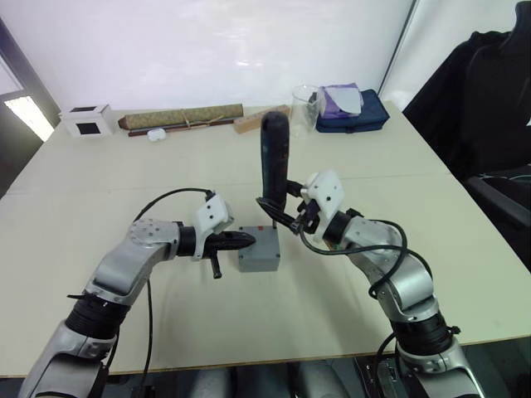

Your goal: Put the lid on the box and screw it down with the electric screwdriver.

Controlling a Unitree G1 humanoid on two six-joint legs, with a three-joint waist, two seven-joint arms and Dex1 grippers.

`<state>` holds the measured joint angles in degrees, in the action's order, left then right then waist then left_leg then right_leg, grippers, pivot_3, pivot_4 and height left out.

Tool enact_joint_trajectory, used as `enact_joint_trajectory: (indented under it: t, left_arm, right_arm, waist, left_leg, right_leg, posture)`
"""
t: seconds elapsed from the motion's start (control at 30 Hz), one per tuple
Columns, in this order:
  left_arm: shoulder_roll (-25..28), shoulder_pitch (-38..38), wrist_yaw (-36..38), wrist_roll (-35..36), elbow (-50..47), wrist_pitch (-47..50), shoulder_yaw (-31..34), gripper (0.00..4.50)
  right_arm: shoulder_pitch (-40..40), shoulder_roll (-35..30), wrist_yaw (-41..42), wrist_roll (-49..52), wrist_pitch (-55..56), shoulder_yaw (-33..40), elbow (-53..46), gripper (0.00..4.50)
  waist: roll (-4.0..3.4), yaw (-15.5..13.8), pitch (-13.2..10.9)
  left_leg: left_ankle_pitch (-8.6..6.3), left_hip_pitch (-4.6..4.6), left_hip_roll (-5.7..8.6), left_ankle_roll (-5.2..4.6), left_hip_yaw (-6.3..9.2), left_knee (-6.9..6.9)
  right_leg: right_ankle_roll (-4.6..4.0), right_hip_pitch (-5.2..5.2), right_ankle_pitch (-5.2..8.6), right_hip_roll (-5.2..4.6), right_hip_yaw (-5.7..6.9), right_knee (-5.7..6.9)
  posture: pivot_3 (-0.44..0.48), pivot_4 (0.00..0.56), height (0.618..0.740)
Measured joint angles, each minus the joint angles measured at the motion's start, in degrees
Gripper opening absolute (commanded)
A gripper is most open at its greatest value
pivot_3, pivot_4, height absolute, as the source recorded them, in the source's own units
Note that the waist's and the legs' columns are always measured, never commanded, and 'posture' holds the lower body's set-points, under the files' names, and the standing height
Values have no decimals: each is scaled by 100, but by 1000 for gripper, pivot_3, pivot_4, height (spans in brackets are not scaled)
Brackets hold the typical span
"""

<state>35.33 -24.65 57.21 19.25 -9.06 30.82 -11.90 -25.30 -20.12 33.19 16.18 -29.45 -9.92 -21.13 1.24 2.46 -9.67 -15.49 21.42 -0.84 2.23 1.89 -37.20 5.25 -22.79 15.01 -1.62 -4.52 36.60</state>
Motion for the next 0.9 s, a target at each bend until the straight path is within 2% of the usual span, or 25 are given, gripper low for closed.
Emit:
enact_joint_trajectory:
  t: [0.13,0.2,0.33,0.4,0.47,0.57,0.63,0.77,0.9]
  left_arm:
    - [-13,-3,4,52,3,-7,67,0]
    - [-70,-5,-4,152,63,28,181,0]
    - [-375,-80,-268,527,265,387,602,0]
    - [-533,-269,-403,905,261,725,896,0]
    - [-466,-400,-435,1182,95,957,1139,0]
    - [-45,-419,-182,1495,-355,1182,1278,0]
    - [208,-396,15,1630,-626,1297,1264,0]
    - [526,-293,348,1776,-1155,1395,1069,0]
    - [581,-280,409,1543,-1343,1255,587,0]
  right_arm:
    - [-738,-227,129,675,-983,392,11,2023]
    - [-1272,-335,47,1123,-1503,875,4,2023]
    - [-2587,-501,-463,2321,-3074,2148,167,2023]
    - [-3185,-826,-676,2794,-4139,2684,659,2023]
    - [-3343,-1336,-767,2847,-4734,2881,1112,2023]
    - [-3003,-2660,-622,2402,-5099,2321,1944,2023]
    - [-2702,-3284,-470,2143,-5408,1850,2587,2023]
    - [-2161,-3983,265,1998,-5646,919,3341,2023]
    - [-2126,-4289,1110,1395,-4976,-276,4036,2023]
  waist:
    - [-13,-10,-23]
    - [-22,-8,-35]
    - [-20,-10,-39]
    - [-10,-18,-49]
    - [-9,-33,-51]
    - [-12,-52,-57]
    - [-26,-48,-70]
    - [-55,-2,-104]
    - [-96,40,-130]
  left_leg:
    - [0,40,1,0,-1,1]
    - [1,94,2,0,1,-9]
    - [1,126,3,0,4,4]
    - [1,162,1,-1,21,1]
    - [1,179,5,0,23,2]
    - [0,196,18,-2,12,6]
    - [-3,202,21,-8,-2,7]
    - [-17,203,18,-31,-12,10]
    - [-18,196,12,-33,-24,8]
  right_leg:
    - [-1,-40,-3,-4,0,2]
    - [15,-93,-15,-3,0,16]
    - [22,-147,-19,-2,4,49]
    - [19,-174,-20,0,22,49]
    - [18,-184,-19,-5,27,40]
    - [20,-192,-18,-15,23,9]
    - [22,-193,-20,-18,14,-8]
    - [24,-193,-20,-11,11,-27]
    - [28,-198,-22,6,-3,-25]
  posture:
    - [0,150,740]
    - [0,150,740]
    - [0,150,740]
    - [0,150,740]
    - [0,150,740]
    - [0,150,740]
    - [0,150,740]
    - [0,150,740]
    - [0,150,740]
